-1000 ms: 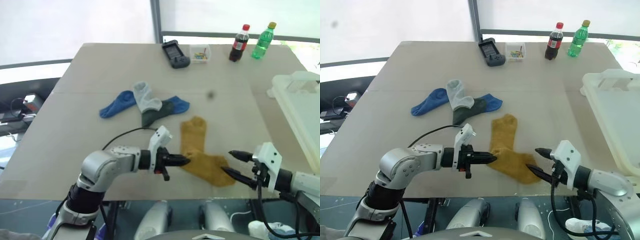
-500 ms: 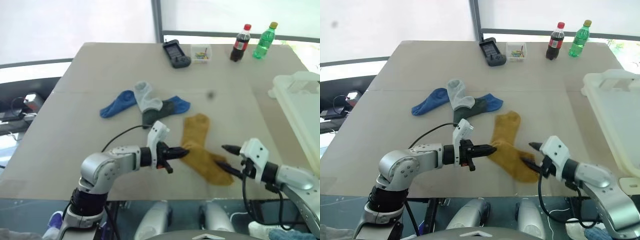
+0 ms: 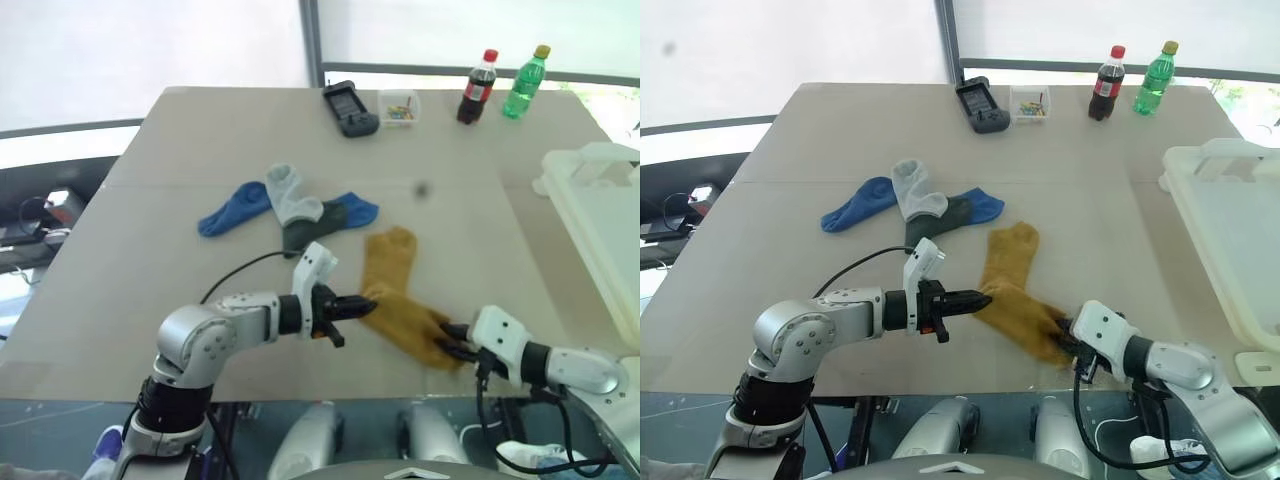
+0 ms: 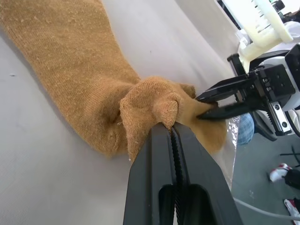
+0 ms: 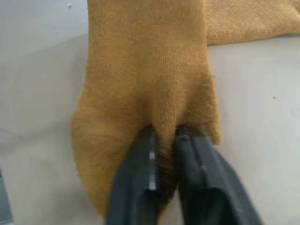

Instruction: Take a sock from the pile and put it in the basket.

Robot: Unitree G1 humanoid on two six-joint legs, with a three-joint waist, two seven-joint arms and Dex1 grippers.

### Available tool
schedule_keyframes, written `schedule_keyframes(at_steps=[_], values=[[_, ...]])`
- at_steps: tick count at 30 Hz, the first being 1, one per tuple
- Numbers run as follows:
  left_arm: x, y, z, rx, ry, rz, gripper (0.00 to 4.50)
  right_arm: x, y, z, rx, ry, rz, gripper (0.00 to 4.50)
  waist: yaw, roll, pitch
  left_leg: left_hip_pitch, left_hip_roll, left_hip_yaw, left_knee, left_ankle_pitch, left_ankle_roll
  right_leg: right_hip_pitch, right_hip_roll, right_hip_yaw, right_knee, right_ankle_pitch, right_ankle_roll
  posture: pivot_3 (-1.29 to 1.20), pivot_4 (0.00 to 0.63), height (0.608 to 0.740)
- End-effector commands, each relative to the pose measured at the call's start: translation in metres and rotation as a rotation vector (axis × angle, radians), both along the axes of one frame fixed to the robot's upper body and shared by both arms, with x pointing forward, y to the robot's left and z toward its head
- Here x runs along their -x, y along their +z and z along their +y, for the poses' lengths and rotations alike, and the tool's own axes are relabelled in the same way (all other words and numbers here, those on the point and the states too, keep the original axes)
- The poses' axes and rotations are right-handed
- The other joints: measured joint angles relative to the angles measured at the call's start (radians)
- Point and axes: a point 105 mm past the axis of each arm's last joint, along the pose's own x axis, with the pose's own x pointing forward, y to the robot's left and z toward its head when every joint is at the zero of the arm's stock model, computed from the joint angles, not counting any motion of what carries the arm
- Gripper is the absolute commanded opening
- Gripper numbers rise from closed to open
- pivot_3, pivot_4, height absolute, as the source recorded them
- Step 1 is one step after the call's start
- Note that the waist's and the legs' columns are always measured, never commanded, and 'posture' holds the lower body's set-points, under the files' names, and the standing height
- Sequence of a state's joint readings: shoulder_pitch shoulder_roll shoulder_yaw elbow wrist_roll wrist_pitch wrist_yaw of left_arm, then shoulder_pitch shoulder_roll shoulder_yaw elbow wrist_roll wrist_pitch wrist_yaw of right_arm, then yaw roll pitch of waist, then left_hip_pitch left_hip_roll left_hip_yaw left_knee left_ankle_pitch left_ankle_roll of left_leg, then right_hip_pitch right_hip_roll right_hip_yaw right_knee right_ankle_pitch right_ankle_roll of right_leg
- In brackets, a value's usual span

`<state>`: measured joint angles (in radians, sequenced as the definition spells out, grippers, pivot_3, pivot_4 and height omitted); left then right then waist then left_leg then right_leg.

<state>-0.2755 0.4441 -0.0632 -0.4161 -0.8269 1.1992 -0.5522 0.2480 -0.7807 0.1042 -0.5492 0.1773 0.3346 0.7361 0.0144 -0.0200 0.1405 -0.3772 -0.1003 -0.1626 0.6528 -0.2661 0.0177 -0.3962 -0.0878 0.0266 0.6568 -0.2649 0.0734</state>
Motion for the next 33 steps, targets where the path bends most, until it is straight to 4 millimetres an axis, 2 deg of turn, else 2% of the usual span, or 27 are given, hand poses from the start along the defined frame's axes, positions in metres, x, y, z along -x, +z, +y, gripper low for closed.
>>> schedule_keyframes(at_steps=[1, 7, 10, 13, 15, 18, 24, 28, 30, 33], values=[[0.007, 0.007, -0.002, -0.002, -0.052, -0.049, 0.0, -0.001, -0.012, -0.014, 0.089, -0.014, 0.001, 0.03, 0.0, 0.0, 0.0, 0.0, 0.0, 0.0, 0.0, 0.0, 0.0, 0.0, 0.0, 0.0, 0.0, 0.0, 0.0, 0.0, 0.15, 0.74], [0.023, 0.011, -0.001, -0.022, -0.218, -0.096, 0.0, -0.019, -0.001, -0.049, 0.283, 0.002, -0.122, 0.03, 0.001, 0.0, 0.0, 0.0, 0.0, 0.001, 0.0, 0.0, 0.0, 0.0, 0.0, 0.001, 0.0, 0.0, 0.0, 0.0, 0.15, 0.74], [0.032, 0.012, -0.004, -0.023, -0.315, -0.065, 0.0, -0.017, 0.006, -0.062, 0.346, 0.069, -0.112, 0.03, 0.006, 0.0, 0.0, 0.0, -0.001, 0.001, 0.0, 0.0, 0.0, 0.001, 0.0, 0.0, -0.001, 0.0, 0.0, 0.0, 0.15, 0.74], [0.035, 0.004, -0.008, -0.047, -0.351, -0.019, 0.0, -0.013, 0.006, -0.066, 0.37, 0.12, -0.08, 0.03, 0.003, 0.0, 0.0, -0.001, 0.0, -0.001, 0.0, 0.0, 0.0, 0.001, 0.0, -0.002, -0.002, 0.0, 0.0, 0.0, 0.15, 0.74], [0.029, -0.003, -0.014, -0.063, -0.316, -0.003, 0.0, -0.011, 0.004, -0.072, 0.398, 0.141, -0.067, 0.03, 0.002, 0.0, 0.0, -0.001, 0.0, -0.001, 0.0, 0.0, 0.0, 0.001, 0.0, -0.001, -0.002, 0.0, 0.0, 0.0, 0.15, 0.74], [0.004, -0.019, -0.02, -0.118, -0.167, -0.02, 0.0, -0.016, 0.003, -0.073, 0.399, 0.157, -0.072, 0.03, 0.003, -0.001, 0.0, -0.001, -0.001, -0.001, 0.0, 0.0, 0.001, 0.002, 0.0, -0.001, -0.003, 0.0, 0.0, 0.0, 0.15, 0.74], [-0.035, -0.028, -0.031, -0.144, 0.094, -0.042, 0.0, -0.05, -0.002, -0.065, 0.406, 0.189, -0.154, 0.03, -0.003, -0.007, -0.002, 0.003, 0.0, 0.001, 0.001, 0.0, 0.001, 0.005, 0.0, 0.0, -0.003, 0.001, 0.002, 0.0, 0.15, 0.74], [-0.056, -0.023, -0.026, -0.144, 0.241, -0.074, 0.0, -0.078, 0.004, -0.058, 0.416, 0.204, -0.229, 0.03, -0.008, -0.008, -0.001, 0.017, 0.001, 0.003, -0.001, -0.001, 0.001, 0.018, 0.001, 0.002, -0.005, 0.001, 0.002, 0.0, 0.15, 0.74], [-0.064, -0.019, -0.017, -0.134, 0.303, -0.086, 0.0, -0.091, 0.007, -0.054, 0.42, 0.204, -0.275, 0.03, -0.011, -0.008, -0.001, 0.018, 0.001, 0.003, -0.001, -0.001, 0.001, 0.018, 0.001, 0.002, -0.004, 0.001, 0.002, 0.0, 0.15, 0.74], [-0.063, -0.012, -0.007, -0.112, 0.31, -0.097, 0.0, -0.101, 0.011, -0.046, 0.401, 0.206, -0.312, 0.03, -0.017, -0.008, -0.001, 0.017, 0.001, 0.003, -0.001, 0.0, 0.0, 0.017, 0.001, 0.002, -0.004, 0.001, 0.002, 0.0, 0.15, 0.74]])
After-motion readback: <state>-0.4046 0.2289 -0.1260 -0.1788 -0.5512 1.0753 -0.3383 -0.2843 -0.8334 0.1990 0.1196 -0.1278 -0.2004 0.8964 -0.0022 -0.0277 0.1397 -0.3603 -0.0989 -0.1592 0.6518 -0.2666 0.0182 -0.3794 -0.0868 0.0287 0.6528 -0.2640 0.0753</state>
